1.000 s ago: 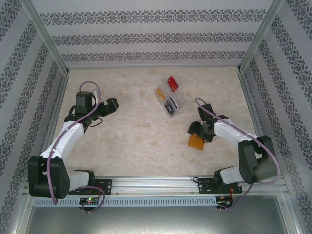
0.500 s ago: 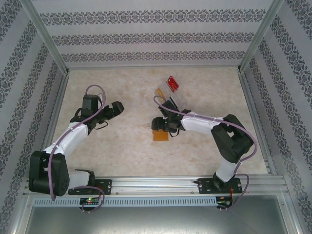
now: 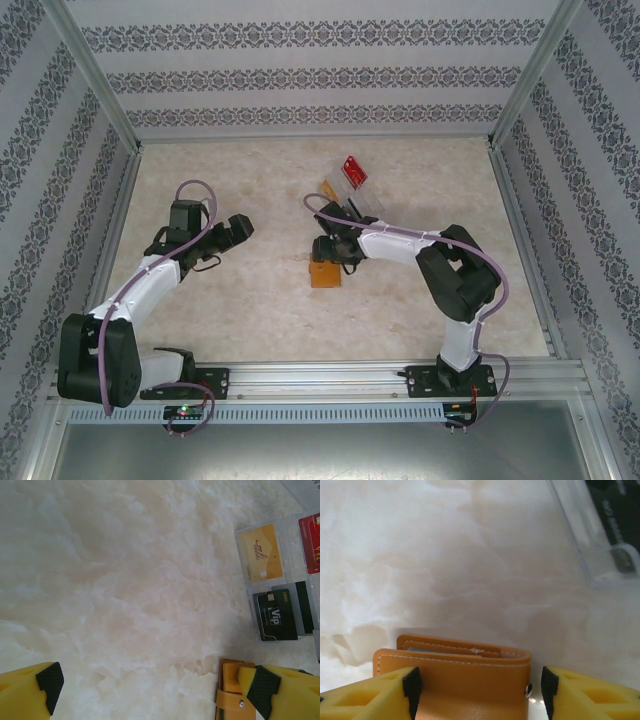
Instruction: Take the credit cards out of the card holder
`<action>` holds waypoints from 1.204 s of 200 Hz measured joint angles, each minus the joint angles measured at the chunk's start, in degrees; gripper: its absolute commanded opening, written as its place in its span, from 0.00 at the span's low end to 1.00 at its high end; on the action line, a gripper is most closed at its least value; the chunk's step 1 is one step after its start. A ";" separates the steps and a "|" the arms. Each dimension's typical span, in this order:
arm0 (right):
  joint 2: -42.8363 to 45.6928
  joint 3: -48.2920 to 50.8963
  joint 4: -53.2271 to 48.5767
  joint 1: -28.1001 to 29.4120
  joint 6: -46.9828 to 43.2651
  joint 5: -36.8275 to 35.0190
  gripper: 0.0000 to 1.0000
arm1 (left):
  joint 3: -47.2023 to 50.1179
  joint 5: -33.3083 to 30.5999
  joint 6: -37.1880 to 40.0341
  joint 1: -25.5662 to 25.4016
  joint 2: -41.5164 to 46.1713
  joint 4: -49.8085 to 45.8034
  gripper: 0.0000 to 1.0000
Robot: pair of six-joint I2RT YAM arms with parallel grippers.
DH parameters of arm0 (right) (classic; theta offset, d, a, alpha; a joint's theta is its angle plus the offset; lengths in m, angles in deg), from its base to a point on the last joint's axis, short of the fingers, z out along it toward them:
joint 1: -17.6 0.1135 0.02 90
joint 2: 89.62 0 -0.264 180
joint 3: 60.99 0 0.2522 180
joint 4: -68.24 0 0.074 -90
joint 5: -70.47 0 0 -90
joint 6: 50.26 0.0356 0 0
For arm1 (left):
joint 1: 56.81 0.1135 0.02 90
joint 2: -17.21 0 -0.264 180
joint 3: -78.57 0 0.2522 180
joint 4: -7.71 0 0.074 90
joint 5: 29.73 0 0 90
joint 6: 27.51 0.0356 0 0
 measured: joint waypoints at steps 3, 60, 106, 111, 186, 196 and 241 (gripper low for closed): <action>-0.11 -0.15 0.13 0.02 -0.07 0.26 0.65 | 0.02 0.02 0.00 0.00 0.04 -0.02 1.00; -1.60 -2.99 1.79 5.22 -4.00 10.08 0.63 | 1.53 1.84 0.00 0.00 0.09 -0.04 1.00; -0.83 -2.73 2.36 8.57 -5.40 12.70 0.65 | 1.53 4.28 0.00 -0.04 -0.02 -0.39 0.96; -0.09 -2.16 2.32 8.66 -5.14 12.37 0.63 | 1.53 4.48 -0.02 -0.07 -0.15 -0.39 0.94; 9.70 5.88 -1.60 13.64 2.43 8.55 0.11 | -0.85 6.47 0.00 -3.43 -6.10 -1.09 0.81; 9.31 6.21 -2.21 14.67 3.21 8.61 0.09 | -1.55 6.47 -0.02 -3.82 -6.88 -1.07 0.80; 6.16 6.34 -3.02 15.21 3.87 8.81 0.08 | -3.50 6.75 -0.26 -5.66 -10.69 -0.37 0.73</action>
